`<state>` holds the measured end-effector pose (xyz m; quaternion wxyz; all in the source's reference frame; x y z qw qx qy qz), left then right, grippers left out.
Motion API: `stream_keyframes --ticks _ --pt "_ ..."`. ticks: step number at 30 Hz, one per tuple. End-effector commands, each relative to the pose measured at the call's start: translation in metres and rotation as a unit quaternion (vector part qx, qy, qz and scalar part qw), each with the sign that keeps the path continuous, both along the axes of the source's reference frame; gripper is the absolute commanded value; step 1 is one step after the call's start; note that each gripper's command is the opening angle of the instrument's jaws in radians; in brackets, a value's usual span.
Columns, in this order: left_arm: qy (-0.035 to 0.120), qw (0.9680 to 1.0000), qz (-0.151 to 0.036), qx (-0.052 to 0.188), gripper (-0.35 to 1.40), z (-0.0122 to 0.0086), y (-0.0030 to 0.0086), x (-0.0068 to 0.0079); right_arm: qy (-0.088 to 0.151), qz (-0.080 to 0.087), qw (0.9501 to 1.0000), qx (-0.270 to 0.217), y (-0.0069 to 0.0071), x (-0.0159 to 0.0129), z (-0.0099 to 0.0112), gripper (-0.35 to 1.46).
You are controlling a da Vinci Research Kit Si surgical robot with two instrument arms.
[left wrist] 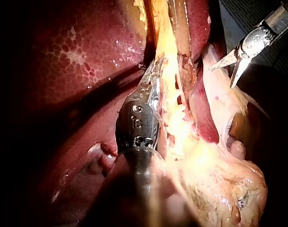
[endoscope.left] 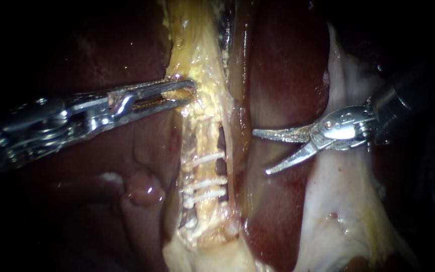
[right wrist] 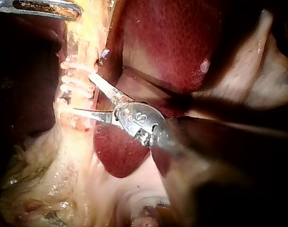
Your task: Go to the cutting position left tube
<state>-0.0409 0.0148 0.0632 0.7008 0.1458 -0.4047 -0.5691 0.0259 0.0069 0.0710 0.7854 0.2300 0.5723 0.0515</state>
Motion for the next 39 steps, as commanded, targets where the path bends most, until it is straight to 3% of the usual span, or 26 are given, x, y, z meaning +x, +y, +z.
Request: stream_keyframes --ticks 1,3,7,12,15,21,28,33,39 --pt "-0.001 1.0000 0.001 0.000 -0.35 -0.0001 0.0000 0.0001 0.001 -0.006 1.0000 0.001 -0.0002 0.0001 0.0001 1.43" --pt "-0.001 1.0000 0.002 0.001 -0.35 -0.0004 0.0002 0.0004 -0.001 -0.019 0.9998 0.000 -0.0009 0.0003 0.0006 1.43" --pt "-0.002 1.0000 0.005 0.007 -0.35 -0.0017 0.0013 0.0017 -0.008 -0.030 0.9983 0.050 -0.0029 0.0017 0.0022 1.43" --pt "-0.010 0.9999 -0.011 0.000 -0.35 -0.0045 0.0025 0.0038 -0.011 -0.047 0.9940 0.099 -0.0058 0.0048 0.0046 1.43" --pt "-0.012 0.9998 -0.017 -0.002 -0.35 -0.0061 0.0028 0.0047 -0.013 -0.051 0.9918 0.116 -0.0065 0.0063 0.0057 1.43" --pt "-0.018 0.9995 -0.024 -0.003 -0.35 -0.0080 0.0024 0.0057 -0.022 -0.055 0.9888 0.137 -0.0068 0.0076 0.0077 1.43" --pt "-0.018 0.9995 -0.025 -0.006 -0.35 -0.0089 0.0020 0.0056 -0.029 -0.060 0.9879 0.140 -0.0066 0.0088 0.0094 1.43" --pt "-0.017 0.9995 -0.026 -0.006 -0.35 -0.0092 0.0019 0.0056 -0.028 -0.062 0.9877 0.141 -0.0063 0.0098 0.0096 1.43" --pt "-0.017 0.9995 -0.026 -0.006 -0.35 -0.0094 0.0018 0.0057 -0.021 -0.077 0.9869 0.140 -0.0063 0.0113 0.0094 1.43"
